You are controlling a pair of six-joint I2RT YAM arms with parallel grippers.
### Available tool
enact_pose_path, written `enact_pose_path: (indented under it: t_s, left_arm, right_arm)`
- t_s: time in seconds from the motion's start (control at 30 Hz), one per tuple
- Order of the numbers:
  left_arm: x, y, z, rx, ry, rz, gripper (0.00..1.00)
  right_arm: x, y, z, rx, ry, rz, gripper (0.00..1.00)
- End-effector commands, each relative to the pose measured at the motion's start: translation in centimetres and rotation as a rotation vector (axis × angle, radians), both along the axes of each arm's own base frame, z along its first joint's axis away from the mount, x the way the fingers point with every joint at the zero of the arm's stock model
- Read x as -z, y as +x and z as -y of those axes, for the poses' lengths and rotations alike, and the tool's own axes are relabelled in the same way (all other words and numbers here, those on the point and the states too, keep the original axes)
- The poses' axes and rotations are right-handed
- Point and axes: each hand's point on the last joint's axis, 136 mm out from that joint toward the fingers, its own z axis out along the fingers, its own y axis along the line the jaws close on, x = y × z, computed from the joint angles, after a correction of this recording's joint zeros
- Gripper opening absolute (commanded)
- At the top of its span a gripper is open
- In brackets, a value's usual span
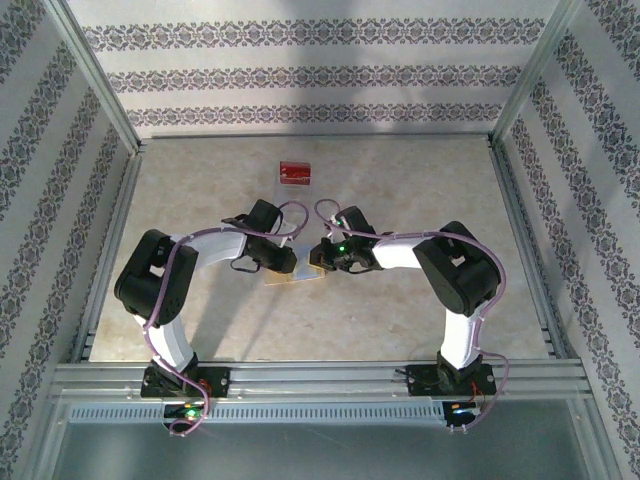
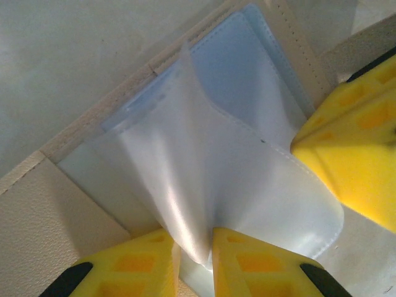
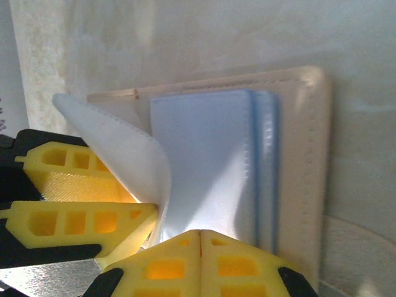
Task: Put the credit cards into the card holder
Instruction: Flip over the card slot in the card holder.
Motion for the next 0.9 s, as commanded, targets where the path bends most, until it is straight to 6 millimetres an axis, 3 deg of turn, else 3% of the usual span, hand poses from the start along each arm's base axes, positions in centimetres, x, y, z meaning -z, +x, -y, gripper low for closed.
enact_pose_path:
  t_s: [0.0, 0.13, 0.33, 0.43, 0.6, 0.73, 0.87]
  left_arm:
    - [-0.3, -0.2, -0.6, -0.02, -0.008, -0.004, 0.25]
    - [-1.6, 0.2, -0.7, -0.033, -0.018, 0.021, 0.37]
    - [-6.0, 1.2, -1.4, -0.045, -0.055, 0.118, 0.45]
    - [-8.1, 1.4, -2.3, -0.054, -0.072, 0.172, 0.48]
    - [-10.6, 2.7, -5.6, -0.169, -0.106, 0.218, 0.49]
    - [-11.7, 3.6, -8.3, -0.25, -0.094, 0.254, 0.49]
    - [-11.3, 3.3, -9.2, -0.244, -0.064, 0.249, 0.47]
  right_arm:
    - [-0.7, -0.1, -1.5, -0.038, 0.039, 0.021, 0.06]
    - [-0.9, 0.4, -2.0, -0.033, 0.053, 0.027, 0.06]
    - [-1.6, 0.5, -3.3, -0.047, 0.073, 0.038, 0.06]
    - [-1.7, 0.7, -3.9, -0.053, 0.077, 0.042, 0.06]
    - [-1.7, 0.6, -5.7, -0.083, 0.088, 0.038, 0.06]
    - [-1.4, 0.2, -7.5, -0.118, 0.089, 0.029, 0.06]
    - [-0.7, -0.5, -9.1, -0.167, 0.059, 0.017, 0.06]
